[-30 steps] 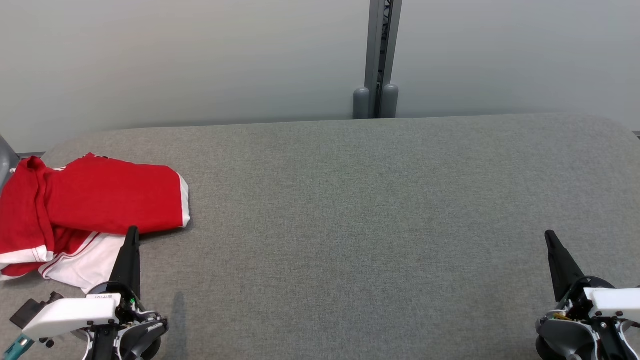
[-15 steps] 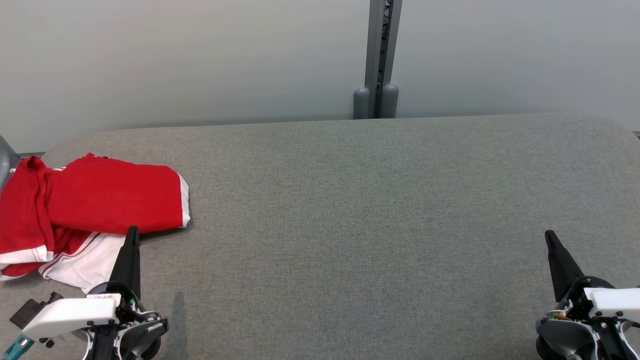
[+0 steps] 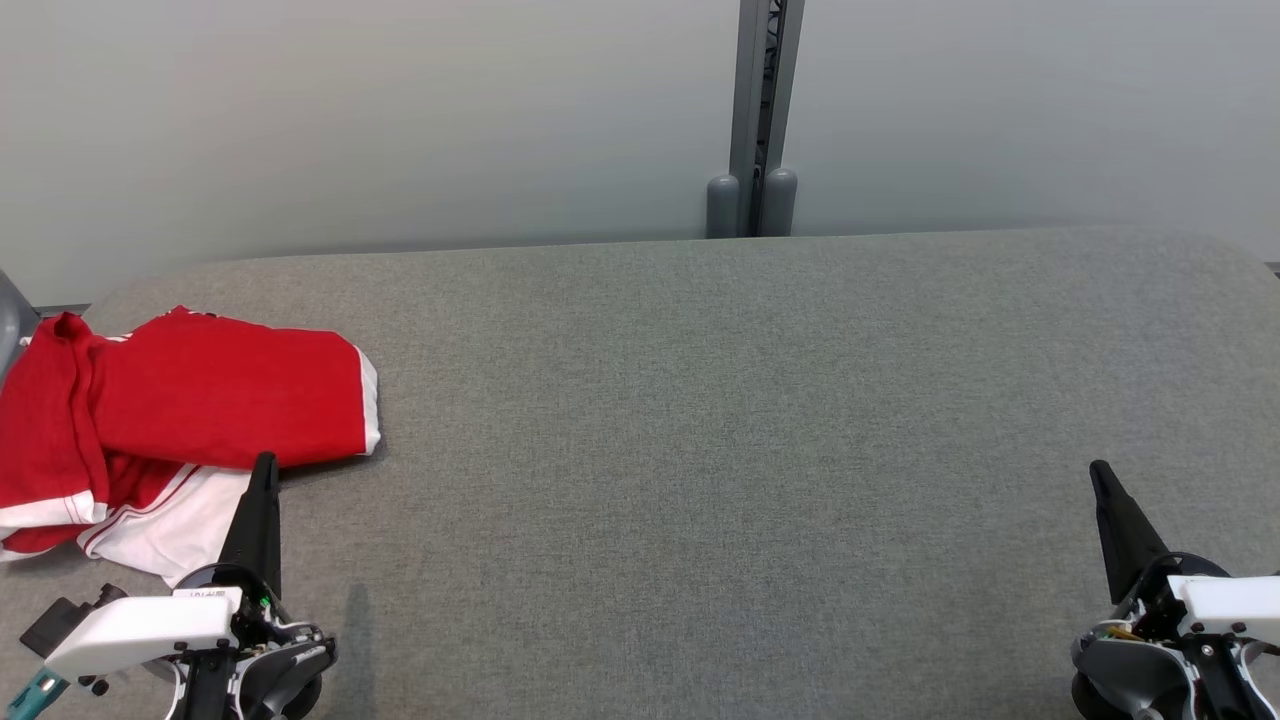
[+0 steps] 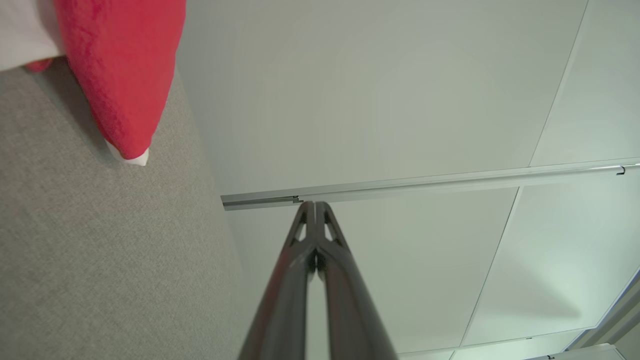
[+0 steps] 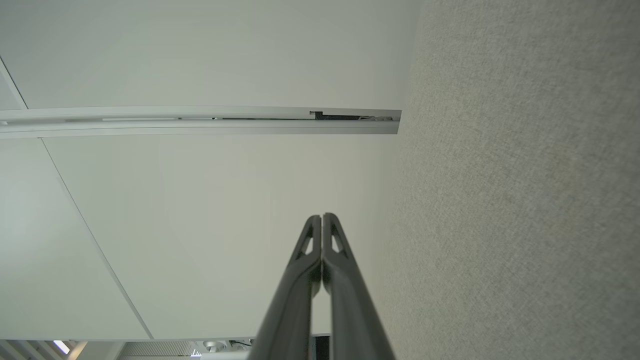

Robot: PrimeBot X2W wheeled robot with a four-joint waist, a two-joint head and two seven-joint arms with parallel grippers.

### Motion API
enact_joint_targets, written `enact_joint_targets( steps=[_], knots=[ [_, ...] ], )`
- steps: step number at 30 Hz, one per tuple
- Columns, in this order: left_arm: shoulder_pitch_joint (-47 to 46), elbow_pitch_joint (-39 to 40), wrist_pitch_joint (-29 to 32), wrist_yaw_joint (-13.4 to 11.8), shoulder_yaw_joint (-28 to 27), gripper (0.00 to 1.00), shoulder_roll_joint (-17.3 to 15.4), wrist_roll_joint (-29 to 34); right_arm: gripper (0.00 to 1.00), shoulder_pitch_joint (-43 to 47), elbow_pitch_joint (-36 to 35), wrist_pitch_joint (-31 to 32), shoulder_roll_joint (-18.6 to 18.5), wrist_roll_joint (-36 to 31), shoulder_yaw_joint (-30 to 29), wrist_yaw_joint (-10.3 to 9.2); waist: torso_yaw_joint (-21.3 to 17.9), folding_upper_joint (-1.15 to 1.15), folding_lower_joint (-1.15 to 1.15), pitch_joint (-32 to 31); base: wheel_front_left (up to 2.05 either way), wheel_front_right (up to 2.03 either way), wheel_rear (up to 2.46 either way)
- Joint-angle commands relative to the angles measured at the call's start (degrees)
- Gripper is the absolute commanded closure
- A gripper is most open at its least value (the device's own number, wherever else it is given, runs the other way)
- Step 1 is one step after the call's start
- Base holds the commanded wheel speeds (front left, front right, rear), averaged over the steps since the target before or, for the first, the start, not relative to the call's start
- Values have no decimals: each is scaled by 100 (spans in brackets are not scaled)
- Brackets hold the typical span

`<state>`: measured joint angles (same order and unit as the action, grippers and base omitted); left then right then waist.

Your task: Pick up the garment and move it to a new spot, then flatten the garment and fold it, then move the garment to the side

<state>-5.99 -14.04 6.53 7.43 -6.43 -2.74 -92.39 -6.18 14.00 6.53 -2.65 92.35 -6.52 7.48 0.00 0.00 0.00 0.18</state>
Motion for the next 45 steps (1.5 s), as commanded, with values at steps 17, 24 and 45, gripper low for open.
enact_joint_targets(
  steps=[17,24,45],
  knots=[
    [199,68,-322,0,162,0,15,241,0,172,-83,-323,23,-411,134,-1,6,0,0,5,0,0,0],
    [264,79,-506,1,264,0,10,786,0,219,-252,-506,16,-1168,155,-1,6,0,0,3,0,0,0],
    [498,74,-999,-63,427,0,-2,3640,0,391,-739,-1002,-210,-4245,386,1,-41,0,0,-32,0,0,0]
  ],
)
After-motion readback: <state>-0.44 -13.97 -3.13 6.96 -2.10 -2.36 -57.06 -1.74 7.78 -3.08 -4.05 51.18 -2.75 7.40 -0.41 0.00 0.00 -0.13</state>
